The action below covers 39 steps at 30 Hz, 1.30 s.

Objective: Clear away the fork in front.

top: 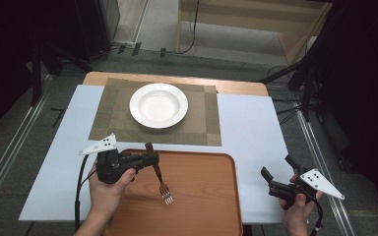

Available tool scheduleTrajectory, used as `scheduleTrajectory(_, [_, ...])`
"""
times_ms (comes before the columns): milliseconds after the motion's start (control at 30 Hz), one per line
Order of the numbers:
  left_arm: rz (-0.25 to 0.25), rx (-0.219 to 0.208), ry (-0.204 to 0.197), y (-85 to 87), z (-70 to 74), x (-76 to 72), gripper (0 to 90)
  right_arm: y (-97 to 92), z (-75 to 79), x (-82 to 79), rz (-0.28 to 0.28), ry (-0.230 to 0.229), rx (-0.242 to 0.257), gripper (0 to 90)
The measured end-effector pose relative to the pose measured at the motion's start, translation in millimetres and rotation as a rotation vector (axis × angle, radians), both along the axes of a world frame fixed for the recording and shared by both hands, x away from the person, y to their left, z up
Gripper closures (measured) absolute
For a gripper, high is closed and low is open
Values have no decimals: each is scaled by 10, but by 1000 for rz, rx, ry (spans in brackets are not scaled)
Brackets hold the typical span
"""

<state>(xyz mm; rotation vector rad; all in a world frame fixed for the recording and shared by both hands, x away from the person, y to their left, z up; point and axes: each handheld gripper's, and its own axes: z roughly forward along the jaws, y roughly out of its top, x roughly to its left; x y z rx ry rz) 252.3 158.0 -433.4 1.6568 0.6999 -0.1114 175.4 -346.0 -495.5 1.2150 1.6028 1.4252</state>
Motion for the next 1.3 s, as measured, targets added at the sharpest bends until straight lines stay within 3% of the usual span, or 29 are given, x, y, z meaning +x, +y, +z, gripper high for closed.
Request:
scheduleTrajectory(267, [-8, 9, 30, 141, -59, -8, 793, -151, -76, -38, -32, 19, 0, 0])
scheduleTrajectory(600, [-33, 6, 71, 255, -185, -17, 793, -193, -135, -28, -55, 31, -6, 0])
scheduleTrajectory(1000, [-62, -25, 194, 384, -424, 149, 793, -175, -168, 10, -60, 46, -5, 0])
scheduleTrajectory(1167, [-50, -29, 239, 436, -528, 260, 784, -186, -180, 17, -64, 48, -7, 0])
scheduleTrajectory(1233, [-10, 17, 222, 442, -550, 278, 766, -187, -182, 16, -64, 51, -5, 0])
scheduleTrajectory(1300, [3, 35, 231, 452, -584, 312, 746, -186, -183, 16, -64, 50, -5, 0])
